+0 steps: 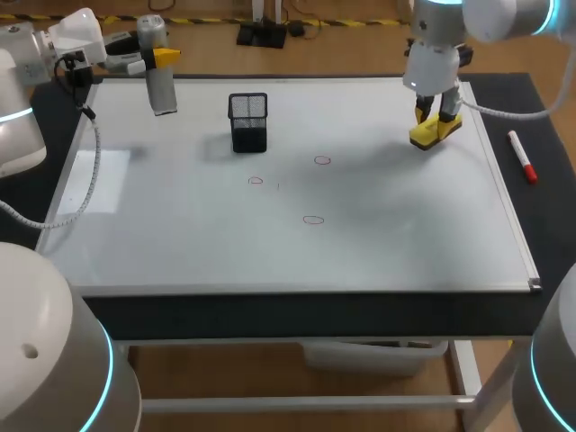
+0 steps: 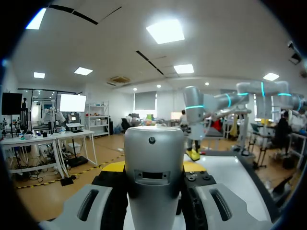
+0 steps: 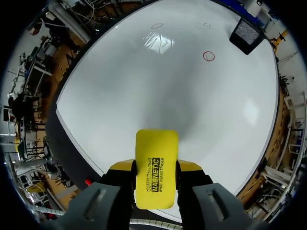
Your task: Pick up the inspection probe, press it on each red-marked spot on the whiteboard one by one, put down the probe, pick up the eraser, and wipe off all the red marks.
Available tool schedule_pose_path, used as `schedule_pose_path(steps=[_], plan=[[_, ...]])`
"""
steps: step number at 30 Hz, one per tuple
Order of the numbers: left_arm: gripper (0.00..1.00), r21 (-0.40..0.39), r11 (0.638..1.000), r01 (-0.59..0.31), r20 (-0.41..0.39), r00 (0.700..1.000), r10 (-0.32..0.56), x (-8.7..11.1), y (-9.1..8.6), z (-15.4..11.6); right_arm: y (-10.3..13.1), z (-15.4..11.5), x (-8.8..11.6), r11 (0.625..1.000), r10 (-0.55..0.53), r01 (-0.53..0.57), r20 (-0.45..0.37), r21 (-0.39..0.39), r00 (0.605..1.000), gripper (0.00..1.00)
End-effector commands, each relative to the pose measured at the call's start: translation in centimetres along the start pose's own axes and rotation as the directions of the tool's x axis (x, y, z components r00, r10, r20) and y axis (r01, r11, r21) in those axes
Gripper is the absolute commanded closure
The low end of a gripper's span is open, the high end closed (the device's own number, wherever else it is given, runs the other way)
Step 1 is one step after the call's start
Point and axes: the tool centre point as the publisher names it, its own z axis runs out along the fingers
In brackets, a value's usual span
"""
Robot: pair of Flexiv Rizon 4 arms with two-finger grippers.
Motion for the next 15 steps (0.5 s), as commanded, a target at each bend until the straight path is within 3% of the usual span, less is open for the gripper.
schedule_pose_path(steps=[1,15], plan=[[1.00,0.000,1.000,-0.001,0.001,1.000,0.001,0.08,-0.12,-0.04,0.27,0.04,0.94,0.987,-0.008,-0.004,0.077,0.163,0.997,1.00],[1.00,0.000,1.000,-0.001,0.001,1.000,0.001,0.08,-0.12,-0.04,-0.58,0.31,1.13,0.996,0.014,-0.021,0.088,0.083,0.996,1.00]])
